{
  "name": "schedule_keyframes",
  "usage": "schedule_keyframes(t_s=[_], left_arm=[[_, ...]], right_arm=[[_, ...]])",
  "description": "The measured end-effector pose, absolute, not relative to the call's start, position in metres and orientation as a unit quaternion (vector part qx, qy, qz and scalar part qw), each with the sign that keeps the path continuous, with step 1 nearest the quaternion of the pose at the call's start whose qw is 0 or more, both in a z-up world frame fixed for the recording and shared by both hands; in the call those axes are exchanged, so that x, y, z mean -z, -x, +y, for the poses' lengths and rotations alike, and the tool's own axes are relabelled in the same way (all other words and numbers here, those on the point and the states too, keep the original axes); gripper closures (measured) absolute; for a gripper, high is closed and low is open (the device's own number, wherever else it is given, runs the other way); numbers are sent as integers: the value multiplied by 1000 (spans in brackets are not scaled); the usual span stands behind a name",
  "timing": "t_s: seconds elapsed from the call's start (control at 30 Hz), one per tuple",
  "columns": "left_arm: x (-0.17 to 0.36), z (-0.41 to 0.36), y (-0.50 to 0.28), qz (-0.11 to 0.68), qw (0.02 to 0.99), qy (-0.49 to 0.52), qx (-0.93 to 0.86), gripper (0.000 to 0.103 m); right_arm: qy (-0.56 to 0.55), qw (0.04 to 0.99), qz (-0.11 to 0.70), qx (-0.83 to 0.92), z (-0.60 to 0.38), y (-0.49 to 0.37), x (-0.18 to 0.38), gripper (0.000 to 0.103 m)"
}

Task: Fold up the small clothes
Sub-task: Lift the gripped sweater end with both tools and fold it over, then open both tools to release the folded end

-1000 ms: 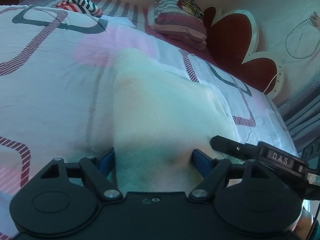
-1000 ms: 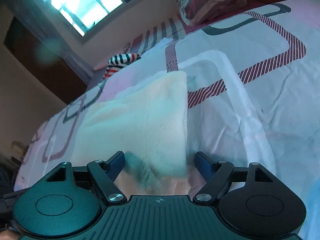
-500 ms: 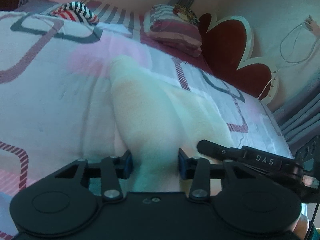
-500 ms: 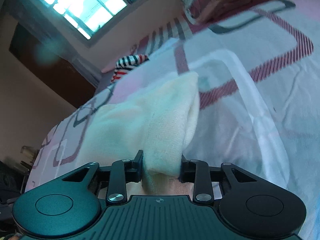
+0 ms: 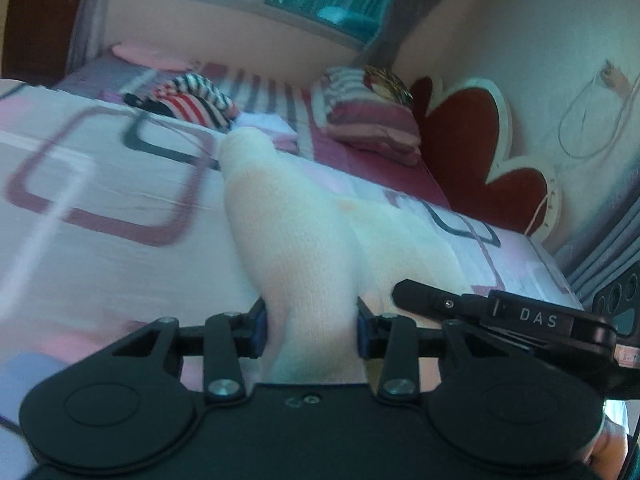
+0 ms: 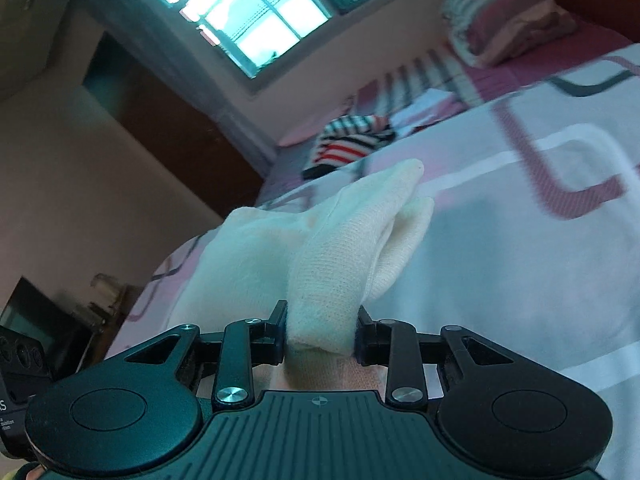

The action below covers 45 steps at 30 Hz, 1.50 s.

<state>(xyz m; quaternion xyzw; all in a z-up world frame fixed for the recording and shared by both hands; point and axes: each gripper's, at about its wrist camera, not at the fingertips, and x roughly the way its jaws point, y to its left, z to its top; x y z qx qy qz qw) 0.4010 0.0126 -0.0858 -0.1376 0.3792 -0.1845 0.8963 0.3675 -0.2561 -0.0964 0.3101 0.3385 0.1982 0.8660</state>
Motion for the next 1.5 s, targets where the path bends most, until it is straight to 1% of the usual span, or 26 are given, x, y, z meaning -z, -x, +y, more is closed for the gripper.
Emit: schedule_keyframes(t_s=[0.2,0.47,0.63,0.8,0.83,0.9,0.93,0.97,1.0,1.1,1.13,1.2,1.27,1.37,1.5], left_arm=[[78,117,-405,378,896,134,193,65],[83,225,-421,376,900,127,179,65],[103,267,-431,377,900,141,164,65],[132,289,-439,382,903,140,138,64],[139,292,-441,385,904,131,132,62],[152,299,-444,395,899,141,126,52],[156,300,-444,398,898,141,123,38],[160,301,-443,394,902,131,117,30],[161,301,-443,391,904,127,116,29],[153,306,-439,393,904,130,109,29],[148,309,-436,382,909,129,102,32],[130,314,-428,341,928,128,79,32],[120,315,-431,326,933,135,75,32],[116,309,-453,336,926,148,86,37],[125,295,-478,352,921,143,91,38]], right_arm=[[-298,875,331,-190,-140,-356,82,72],[-297,872,336,-195,-7,-375,86,72],[-293,865,352,-204,41,-401,105,72],[-278,860,373,-211,62,-419,129,72],[-276,860,376,-210,60,-422,133,73],[-259,861,385,-209,61,-429,140,73],[-252,861,390,-208,61,-431,144,73],[-241,863,394,-206,63,-432,147,73],[-232,863,398,-205,64,-433,149,73],[-251,855,407,-202,55,-434,154,72],[-252,857,403,-200,53,-432,149,72],[-247,870,379,-198,47,-430,135,72],[-239,879,361,-198,44,-435,122,72],[-232,884,354,-198,49,-451,115,72],[-220,882,365,-199,62,-469,121,72]])
